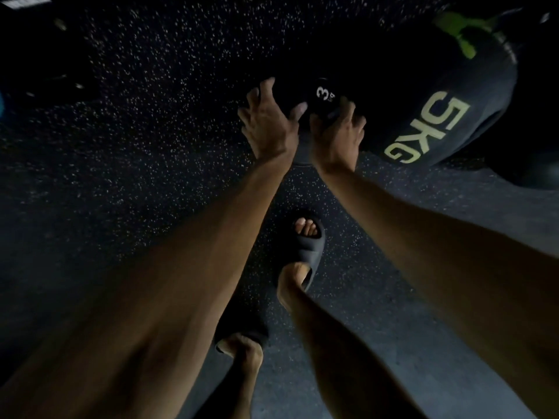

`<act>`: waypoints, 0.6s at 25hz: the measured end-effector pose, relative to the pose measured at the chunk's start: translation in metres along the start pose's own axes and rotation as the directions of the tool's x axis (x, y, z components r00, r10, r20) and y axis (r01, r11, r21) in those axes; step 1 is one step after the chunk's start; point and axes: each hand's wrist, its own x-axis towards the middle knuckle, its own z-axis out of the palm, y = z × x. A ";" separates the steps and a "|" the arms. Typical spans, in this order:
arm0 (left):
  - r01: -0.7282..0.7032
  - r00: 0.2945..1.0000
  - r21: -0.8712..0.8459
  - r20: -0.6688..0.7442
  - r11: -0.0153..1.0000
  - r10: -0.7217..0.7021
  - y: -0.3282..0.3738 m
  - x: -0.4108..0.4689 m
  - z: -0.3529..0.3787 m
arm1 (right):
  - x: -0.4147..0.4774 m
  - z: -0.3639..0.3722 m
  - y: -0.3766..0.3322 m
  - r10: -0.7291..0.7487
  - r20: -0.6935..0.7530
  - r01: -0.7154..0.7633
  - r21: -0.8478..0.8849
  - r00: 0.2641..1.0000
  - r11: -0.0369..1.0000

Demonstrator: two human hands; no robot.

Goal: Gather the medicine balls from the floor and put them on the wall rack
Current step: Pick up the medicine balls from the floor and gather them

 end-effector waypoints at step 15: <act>0.112 0.954 0.043 0.275 0.993 -0.120 -0.073 -0.129 -0.160 | -0.120 -0.056 -0.050 -0.086 0.476 0.285 -0.364 0.875 0.887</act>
